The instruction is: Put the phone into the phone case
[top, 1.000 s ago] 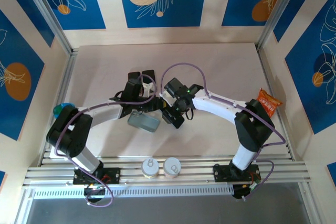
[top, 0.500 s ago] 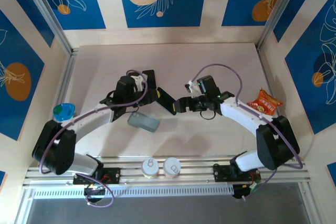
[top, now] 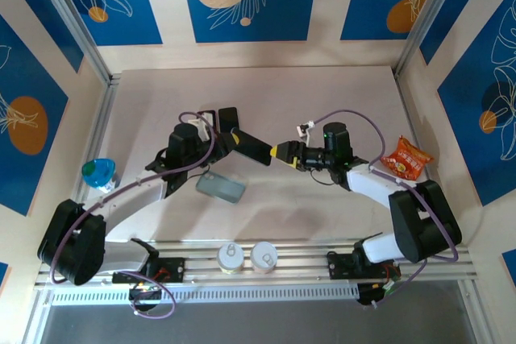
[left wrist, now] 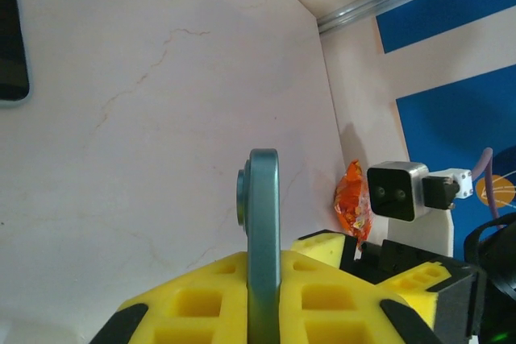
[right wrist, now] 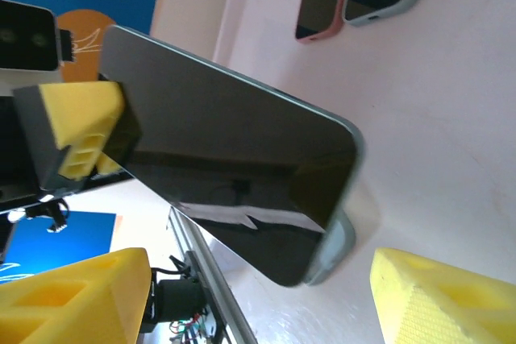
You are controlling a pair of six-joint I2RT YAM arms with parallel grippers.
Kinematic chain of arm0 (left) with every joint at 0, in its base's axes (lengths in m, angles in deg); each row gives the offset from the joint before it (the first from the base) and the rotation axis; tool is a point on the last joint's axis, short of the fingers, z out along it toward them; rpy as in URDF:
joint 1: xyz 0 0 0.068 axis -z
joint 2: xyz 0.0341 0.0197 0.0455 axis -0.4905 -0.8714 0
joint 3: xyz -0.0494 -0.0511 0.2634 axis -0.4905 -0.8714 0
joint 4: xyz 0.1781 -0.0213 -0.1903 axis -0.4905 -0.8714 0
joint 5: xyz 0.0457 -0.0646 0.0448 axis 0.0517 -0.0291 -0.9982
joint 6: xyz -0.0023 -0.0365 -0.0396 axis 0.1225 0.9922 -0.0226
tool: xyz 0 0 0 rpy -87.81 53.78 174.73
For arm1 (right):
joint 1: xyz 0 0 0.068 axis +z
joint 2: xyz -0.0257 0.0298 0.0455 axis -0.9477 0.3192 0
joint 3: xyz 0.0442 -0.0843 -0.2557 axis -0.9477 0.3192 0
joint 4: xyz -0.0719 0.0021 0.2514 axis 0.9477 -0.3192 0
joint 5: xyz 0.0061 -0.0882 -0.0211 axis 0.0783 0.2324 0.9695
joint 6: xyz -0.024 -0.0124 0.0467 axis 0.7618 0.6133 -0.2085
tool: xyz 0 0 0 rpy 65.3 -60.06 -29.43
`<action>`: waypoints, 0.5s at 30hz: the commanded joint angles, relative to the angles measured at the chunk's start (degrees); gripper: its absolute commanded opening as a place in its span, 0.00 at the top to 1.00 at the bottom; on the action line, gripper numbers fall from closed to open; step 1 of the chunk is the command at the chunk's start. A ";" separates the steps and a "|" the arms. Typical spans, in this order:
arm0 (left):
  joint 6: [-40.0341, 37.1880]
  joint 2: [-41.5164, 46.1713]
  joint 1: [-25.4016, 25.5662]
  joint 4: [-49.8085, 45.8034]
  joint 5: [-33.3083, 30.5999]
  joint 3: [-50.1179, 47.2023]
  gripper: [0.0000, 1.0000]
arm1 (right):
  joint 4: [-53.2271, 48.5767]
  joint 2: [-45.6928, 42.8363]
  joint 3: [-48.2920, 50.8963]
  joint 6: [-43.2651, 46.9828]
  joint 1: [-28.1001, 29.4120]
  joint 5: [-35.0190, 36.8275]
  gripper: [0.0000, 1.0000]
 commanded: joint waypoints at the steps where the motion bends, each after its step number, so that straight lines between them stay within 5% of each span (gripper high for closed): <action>1: 3.02 1.40 -0.09 6.19 -0.30 0.20 1.00 | 8.46 2.30 0.43 -4.74 0.38 -2.95 0.28; 15: 5.52 2.30 0.21 7.66 -0.83 0.40 1.00 | 26.05 13.59 -0.46 -13.18 1.49 -6.66 0.41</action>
